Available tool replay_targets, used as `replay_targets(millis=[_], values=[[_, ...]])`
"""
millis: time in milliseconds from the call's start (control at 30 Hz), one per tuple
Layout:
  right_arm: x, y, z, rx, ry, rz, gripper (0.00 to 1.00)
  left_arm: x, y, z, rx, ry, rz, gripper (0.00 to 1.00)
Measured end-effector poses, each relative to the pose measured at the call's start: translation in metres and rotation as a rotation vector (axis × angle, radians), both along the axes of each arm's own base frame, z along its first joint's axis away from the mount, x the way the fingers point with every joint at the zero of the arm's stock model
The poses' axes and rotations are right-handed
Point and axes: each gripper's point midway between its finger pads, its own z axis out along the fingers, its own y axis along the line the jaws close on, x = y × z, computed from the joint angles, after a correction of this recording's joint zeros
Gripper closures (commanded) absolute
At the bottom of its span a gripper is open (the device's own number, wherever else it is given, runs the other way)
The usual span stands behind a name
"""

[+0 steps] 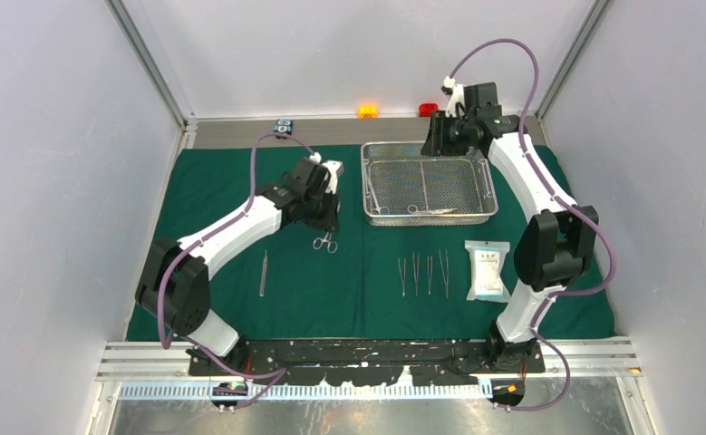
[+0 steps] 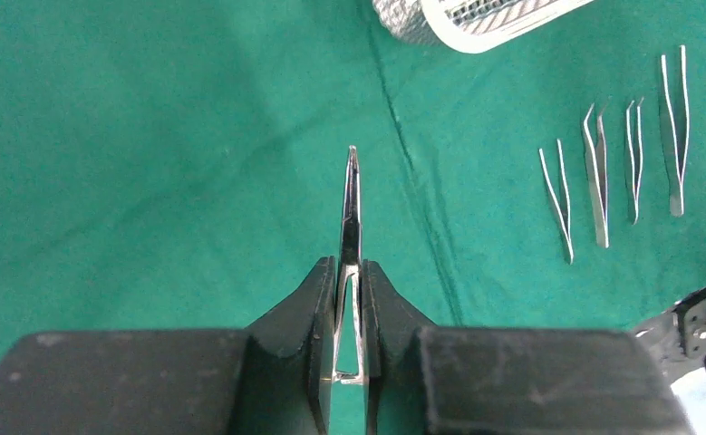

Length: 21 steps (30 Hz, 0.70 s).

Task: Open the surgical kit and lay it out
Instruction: Place the medical item in the surgical kit.

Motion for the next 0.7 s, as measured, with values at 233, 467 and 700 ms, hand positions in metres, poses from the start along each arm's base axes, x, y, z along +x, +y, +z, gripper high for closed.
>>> replay_targets(millis=[233, 467, 700], values=[[-0.020, -0.016, -0.011, -0.083, 0.007, -0.008, 0.53, -0.036, 0.010, -0.046, 0.002, 0.187, 0.132, 1.00], [-0.039, -0.027, -0.011, -0.128, -0.006, -0.021, 0.53, -0.048, 0.015, -0.059, -0.002, 0.260, 0.209, 1.00], [-0.040, -0.030, -0.021, -0.144, 0.001, -0.026, 0.53, -0.047, 0.040, -0.073, 0.009, 0.313, 0.295, 1.00]])
